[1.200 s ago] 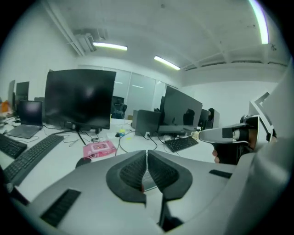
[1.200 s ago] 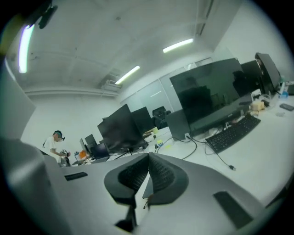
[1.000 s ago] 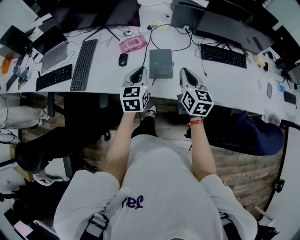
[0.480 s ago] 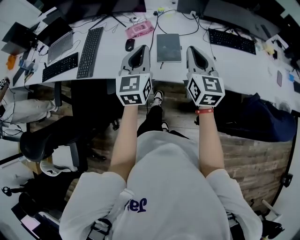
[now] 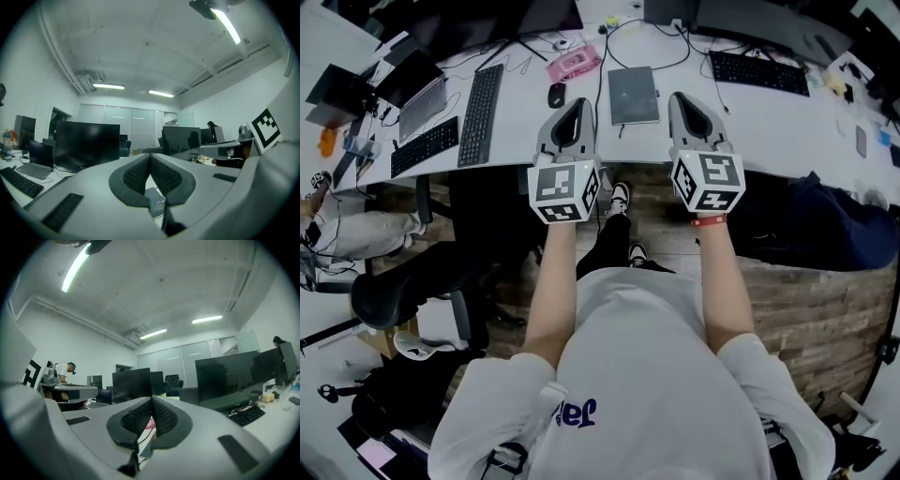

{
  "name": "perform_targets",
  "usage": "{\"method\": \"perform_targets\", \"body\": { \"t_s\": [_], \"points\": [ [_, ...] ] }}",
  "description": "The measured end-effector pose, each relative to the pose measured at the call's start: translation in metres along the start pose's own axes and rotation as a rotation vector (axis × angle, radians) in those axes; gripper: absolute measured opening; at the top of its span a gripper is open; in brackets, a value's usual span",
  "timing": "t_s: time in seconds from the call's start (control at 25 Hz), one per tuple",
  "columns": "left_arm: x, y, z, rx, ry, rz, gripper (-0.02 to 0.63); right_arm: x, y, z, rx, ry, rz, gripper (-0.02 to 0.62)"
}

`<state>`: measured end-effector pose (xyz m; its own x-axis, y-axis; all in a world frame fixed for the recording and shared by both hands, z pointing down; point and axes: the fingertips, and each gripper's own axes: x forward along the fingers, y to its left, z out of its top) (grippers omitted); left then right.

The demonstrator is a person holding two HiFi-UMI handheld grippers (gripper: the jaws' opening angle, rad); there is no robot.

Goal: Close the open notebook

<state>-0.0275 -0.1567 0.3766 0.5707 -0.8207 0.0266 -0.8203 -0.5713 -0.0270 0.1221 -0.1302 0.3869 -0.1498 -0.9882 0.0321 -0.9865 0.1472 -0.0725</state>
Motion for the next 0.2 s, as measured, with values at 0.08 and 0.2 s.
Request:
{"method": "perform_targets", "body": {
  "t_s": [0.08,0.2],
  "points": [
    [0.004,0.006,0.0,0.011,0.01,0.008,0.02,0.008,-0.002,-0.005,0.012,0.015,0.003,0.012],
    [0.009,0.02,-0.001,0.003,0.021,0.032,0.02,0.021,-0.003,-0.019,0.031,0.054,0.007,0.012]
  ]
}}
